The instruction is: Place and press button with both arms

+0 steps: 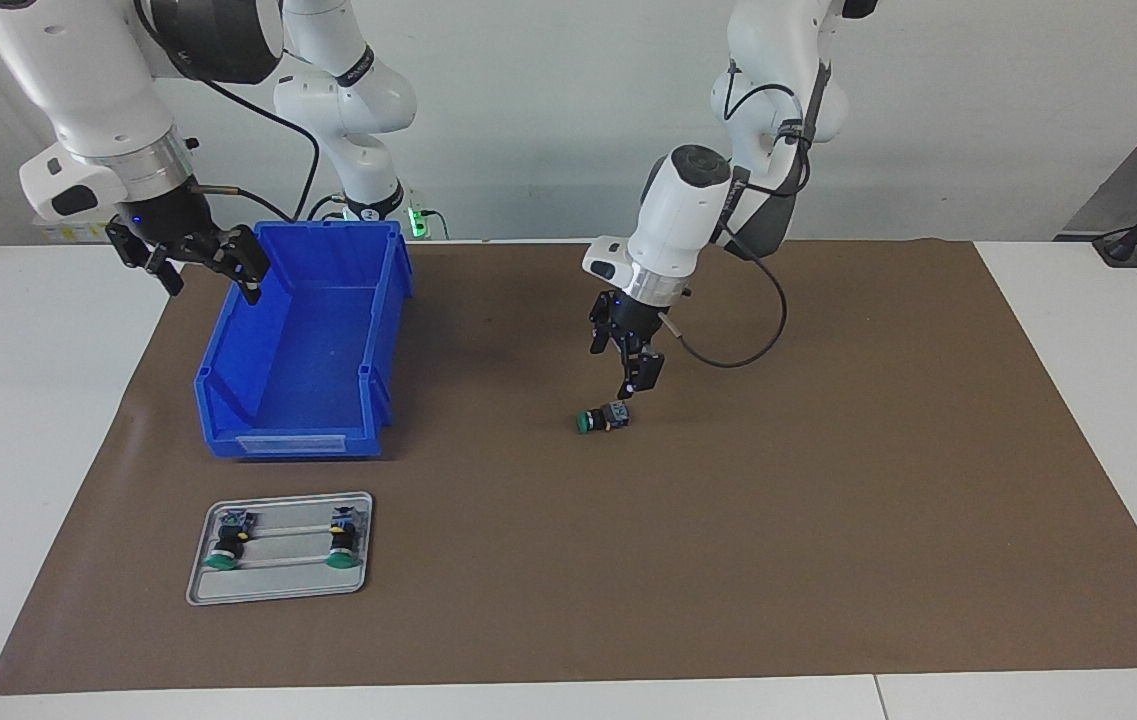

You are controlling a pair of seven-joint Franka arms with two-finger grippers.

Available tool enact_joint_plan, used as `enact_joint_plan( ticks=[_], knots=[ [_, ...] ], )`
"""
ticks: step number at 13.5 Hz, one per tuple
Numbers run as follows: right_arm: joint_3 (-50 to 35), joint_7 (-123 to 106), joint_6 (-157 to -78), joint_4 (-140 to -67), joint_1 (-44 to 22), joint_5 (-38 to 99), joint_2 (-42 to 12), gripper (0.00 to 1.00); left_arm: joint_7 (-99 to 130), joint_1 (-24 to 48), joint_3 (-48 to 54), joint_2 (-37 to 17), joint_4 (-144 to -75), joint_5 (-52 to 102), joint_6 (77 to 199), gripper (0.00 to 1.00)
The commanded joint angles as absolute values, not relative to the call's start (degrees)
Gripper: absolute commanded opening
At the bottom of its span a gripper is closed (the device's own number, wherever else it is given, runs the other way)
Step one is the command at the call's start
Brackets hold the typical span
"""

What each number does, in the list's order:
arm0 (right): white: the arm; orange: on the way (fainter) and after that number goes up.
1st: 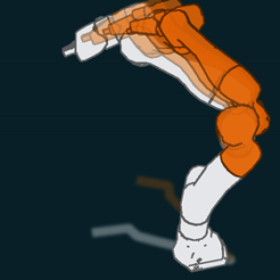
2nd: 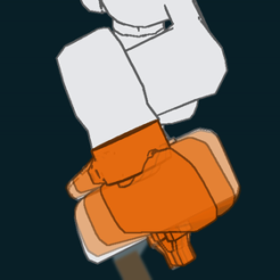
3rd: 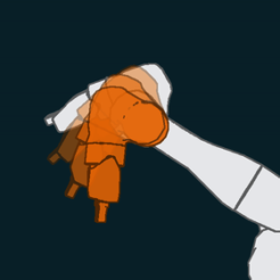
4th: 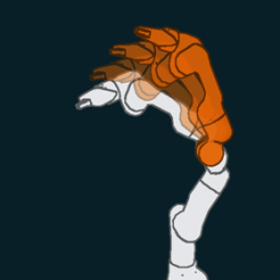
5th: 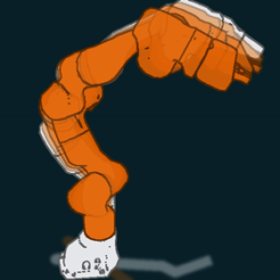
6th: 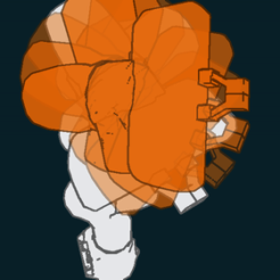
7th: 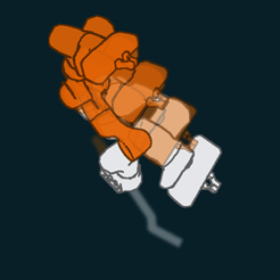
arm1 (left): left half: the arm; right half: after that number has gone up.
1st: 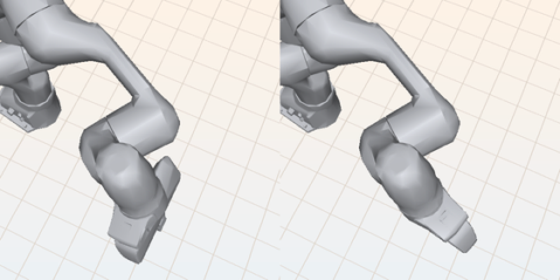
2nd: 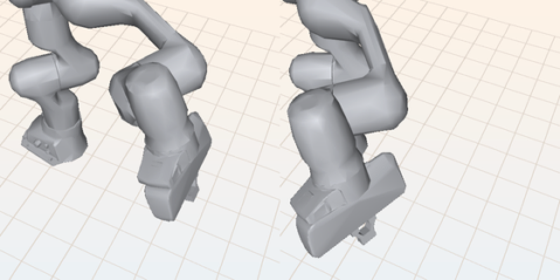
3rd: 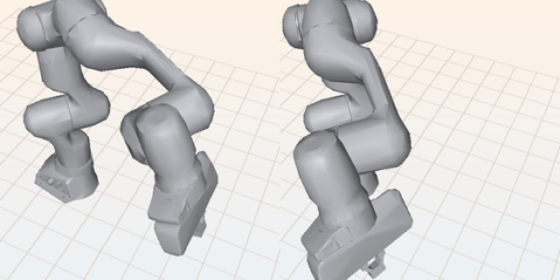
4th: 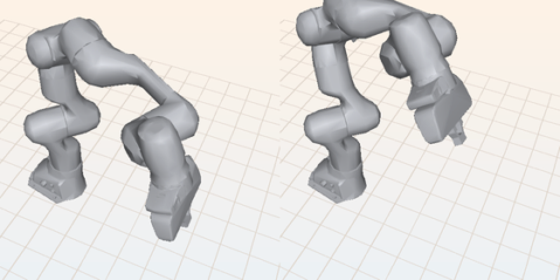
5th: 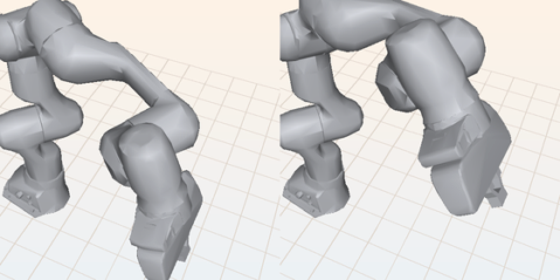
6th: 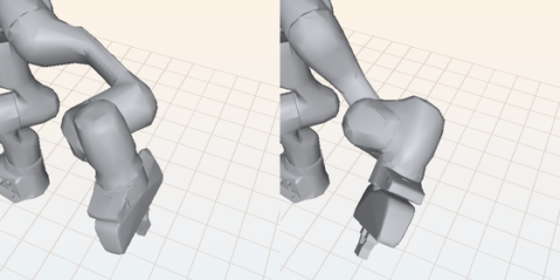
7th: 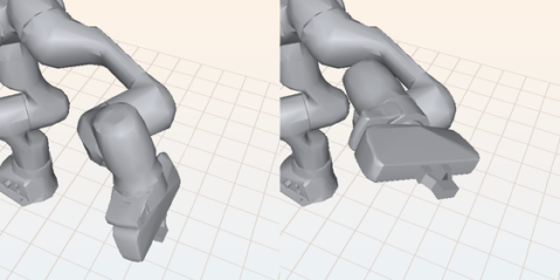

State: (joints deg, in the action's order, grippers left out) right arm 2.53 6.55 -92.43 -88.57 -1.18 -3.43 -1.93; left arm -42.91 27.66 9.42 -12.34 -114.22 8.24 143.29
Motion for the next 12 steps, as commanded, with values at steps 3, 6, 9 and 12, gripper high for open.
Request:
enact_joint_plan(
  ticks=[3, 6, 9, 12],
  knots=[
    [0.88, 5.44, -90.54, -87.11, -0.88, -2.74, -0.96, 1.00, -44.38, 29.71, 8.09, -18.89, -113.55, 7.91, 148.97, 1.00],
    [0.88, 6.06, -89.74, -86.74, -0.62, -1.14, -1.14, 1.00, -44.30, 29.53, 8.09, -19.94, -112.59, 7.56, 149.93, 1.00],
    [0.88, 6.06, -90.44, -87.45, -0.53, -1.14, -0.88, 1.00, -44.03, 29.71, 8.09, -21.18, -112.50, 7.56, 150.47, 1.00],
    [0.88, 6.06, -90.62, -87.63, -0.53, -1.14, -0.70, 1.00, -43.42, 29.79, 8.09, -21.97, -112.76, 7.56, 150.56, 1.00]
  ],
)
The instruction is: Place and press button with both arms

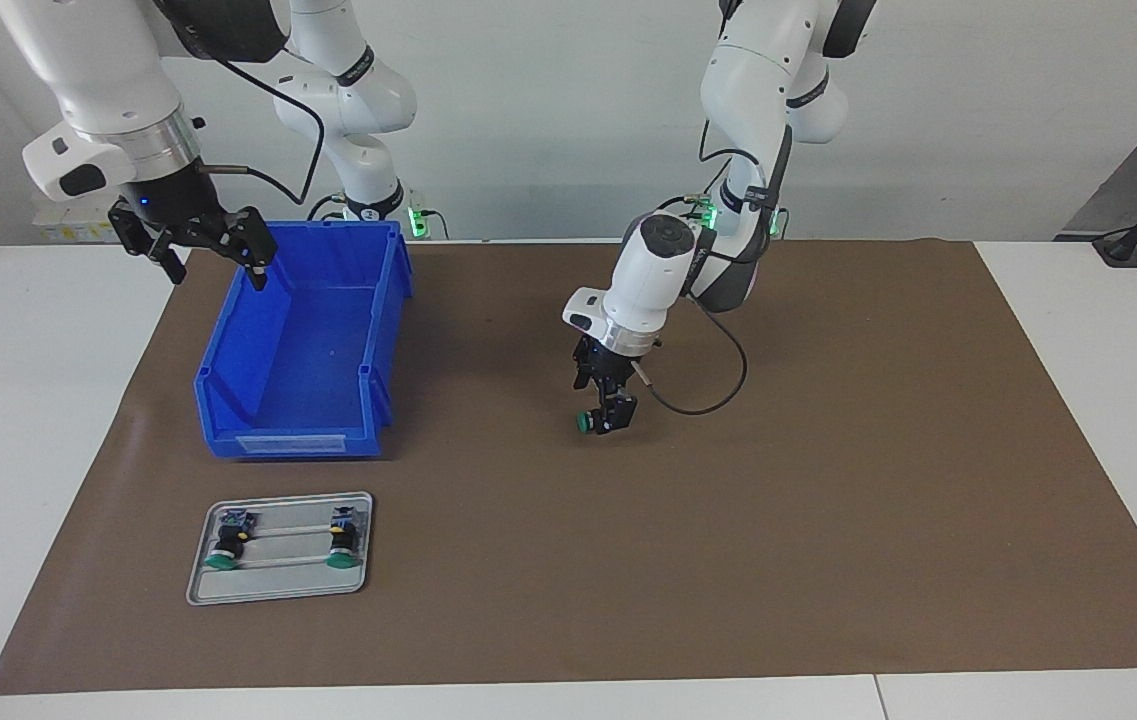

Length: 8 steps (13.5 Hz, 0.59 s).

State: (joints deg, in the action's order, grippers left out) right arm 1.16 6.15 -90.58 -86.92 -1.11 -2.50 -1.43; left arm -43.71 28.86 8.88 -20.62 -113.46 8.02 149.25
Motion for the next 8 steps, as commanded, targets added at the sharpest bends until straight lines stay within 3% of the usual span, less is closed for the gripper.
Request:
enact_joint_plan(
  ticks=[1, 8],
  knots=[
    [0.88, 6.06, -90.62, -87.89, -0.44, -1.14, -0.70, 1.00, -43.16, 30.14, 8.09, -22.23, -112.76, 7.56, 150.73, 1.00],
    [0.88, 6.15, -90.62, -88.07, -0.53, -1.14, -0.53, 1.00, -42.01, 30.41, 8.09, -23.11, -113.29, 7.56, 151.96, 1.00]
  ],
)
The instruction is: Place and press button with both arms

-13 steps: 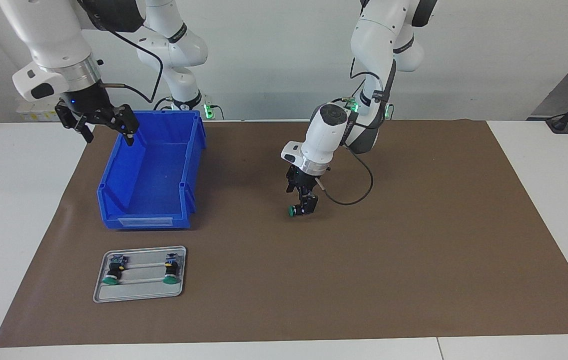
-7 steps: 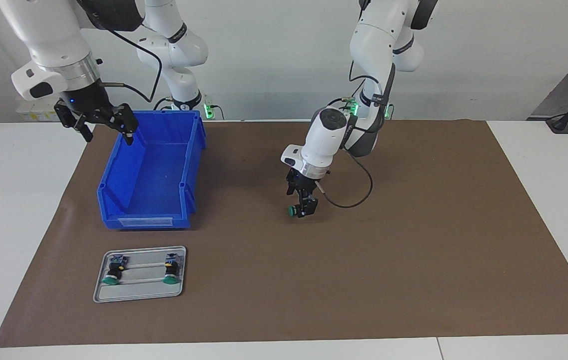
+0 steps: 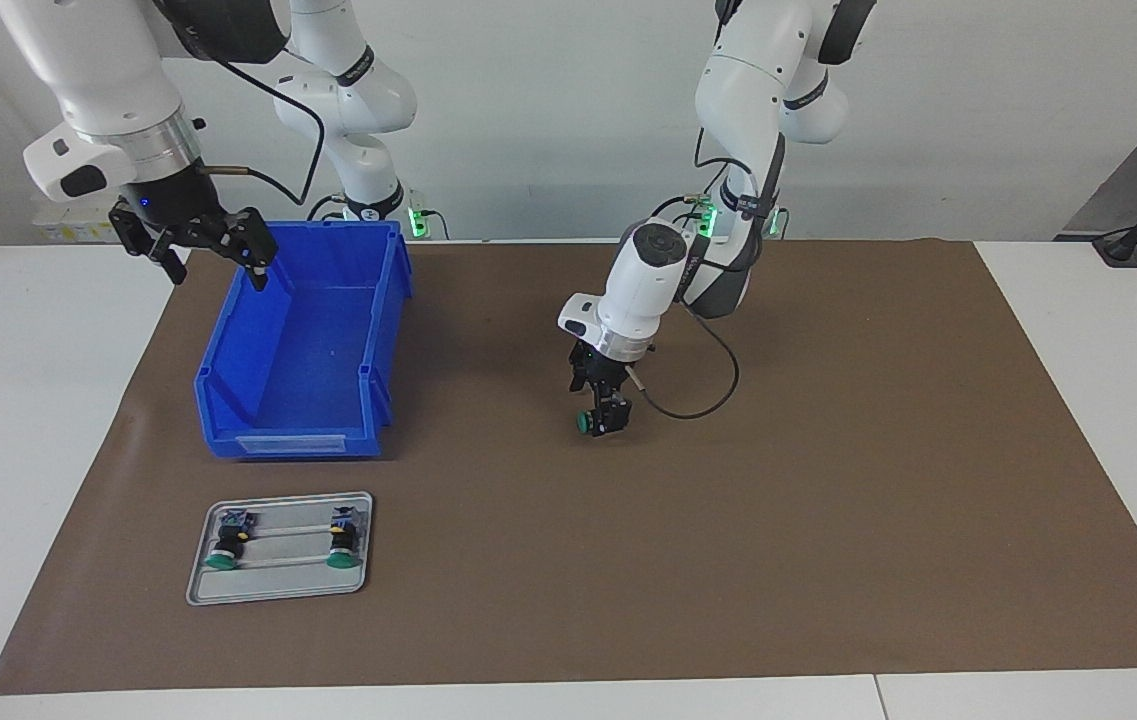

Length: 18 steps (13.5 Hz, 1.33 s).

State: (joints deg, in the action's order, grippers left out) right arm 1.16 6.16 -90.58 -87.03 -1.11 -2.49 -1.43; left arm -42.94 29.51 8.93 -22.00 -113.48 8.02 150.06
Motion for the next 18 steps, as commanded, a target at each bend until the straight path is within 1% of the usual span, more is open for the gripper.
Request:
enact_joint_plan(
  ticks=[1, 5, 7, 8, 9, 10, 12, 13, 14, 16, 18],
  knots=[
    [0.88, 6.07, -90.53, -88.07, -0.53, -1.14, -0.53, 1.00, -42.01, 30.41, 8.09, -23.12, -113.29, 7.56, 152.14, 1.00],
    [0.88, 6.06, -90.53, -88.07, -0.53, -1.14, -0.53, 1.00, -42.10, 30.41, 8.09, -23.55, -113.81, 7.56, 153.10, 1.00],
    [0.97, 5.63, -90.62, -88.42, -0.35, -1.58, -0.44, 1.00, -42.27, 30.41, 8.09, -23.82, -114.34, 7.47, 154.77, 0.98],
    [0.97, 5.80, -90.70, -88.85, -0.26, -1.67, -0.27, 1.00, -42.28, 30.41, 8.09, -23.82, -114.61, 7.47, 154.86, 0.91],
    [0.97, 6.06, -90.79, -89.03, -0.35, -1.76, -0.26, 1.00, -42.28, 30.41, 8.00, -23.82, -114.70, 7.47, 155.04, 0.86],
    [0.97, 6.24, -91.66, -89.56, -0.44, -2.02, 0.08, 1.00, -42.36, 30.41, 8.00, -23.82, -114.70, 7.47, 155.04, 0.80],
    [0.97, 6.50, -92.90, -89.82, -0.44, -2.02, 0.09, 1.00, -42.36, 30.32, 8.00, -23.82, -114.61, 7.47, 155.04, 0.61],
    [0.97, 6.59, -92.81, -89.82, -0.35, -2.02, 0.09, 1.00, -42.54, 30.32, 7.91, -23.82, -114.61, 7.47, 154.95, 0.46],
    [0.97, 6.59, -92.81, -89.82, -0.35, -1.93, 0.09, 1.00, -42.89, 30.32, 7.82, -23.82, -114.61, 7.47, 154.95, 0.40],
    [0.97, 6.50, -92.64, -89.74, -0.26, -1.93, 0.09, 1.00, -43.67, 30.06, 7.82, -23.82, -114.61, 7.47, 154.95, 0.29],
    [0.97, 6.42, -92.64, -89.65, -0.26, -1.85, 0.09, 1.00, -43.86, 29.97, 7.82, -23.82, -114.52, 7.47, 154.95, 0.26]
  ],
)
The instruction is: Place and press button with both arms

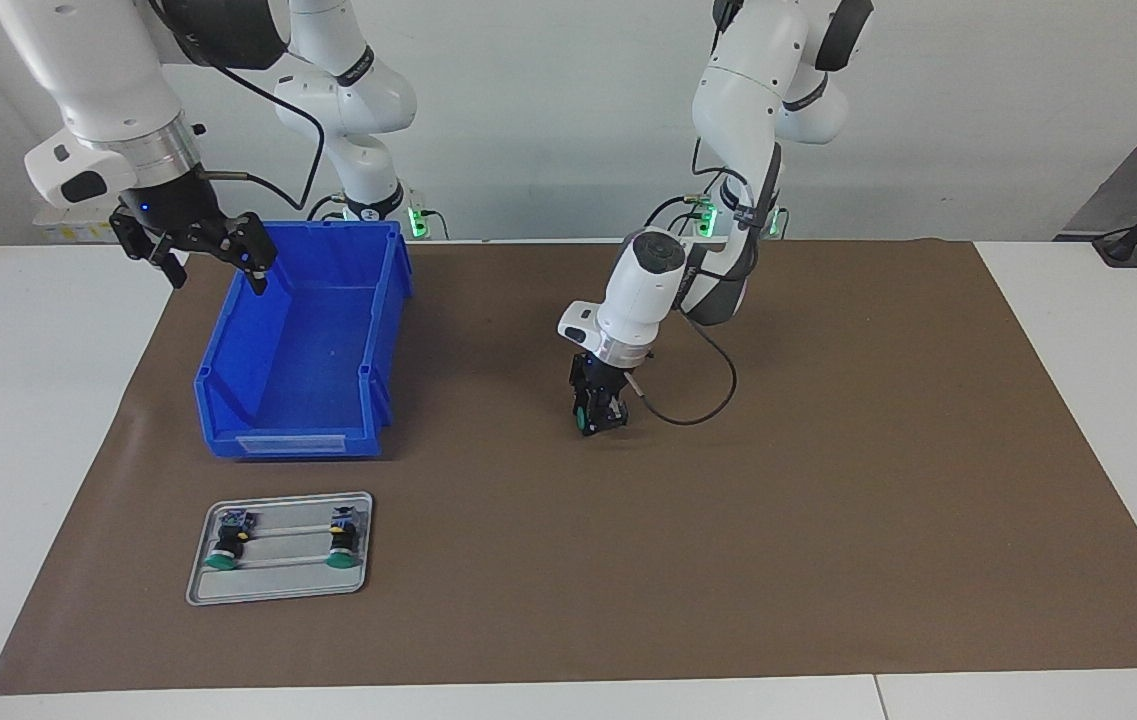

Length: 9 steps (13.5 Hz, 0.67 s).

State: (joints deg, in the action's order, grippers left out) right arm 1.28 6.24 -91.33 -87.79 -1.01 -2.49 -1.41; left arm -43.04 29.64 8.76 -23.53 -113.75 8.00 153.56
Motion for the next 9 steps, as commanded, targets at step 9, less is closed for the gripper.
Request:
enact_joint_plan(
  ticks=[9],
  knots=[
    [0.88, 6.24, -92.20, -89.65, -0.79, -1.23, 0.09, 1.00, -43.60, 29.44, 7.73, -24.17, -112.06, 7.56, 154.42, 0.00]
  ],
)
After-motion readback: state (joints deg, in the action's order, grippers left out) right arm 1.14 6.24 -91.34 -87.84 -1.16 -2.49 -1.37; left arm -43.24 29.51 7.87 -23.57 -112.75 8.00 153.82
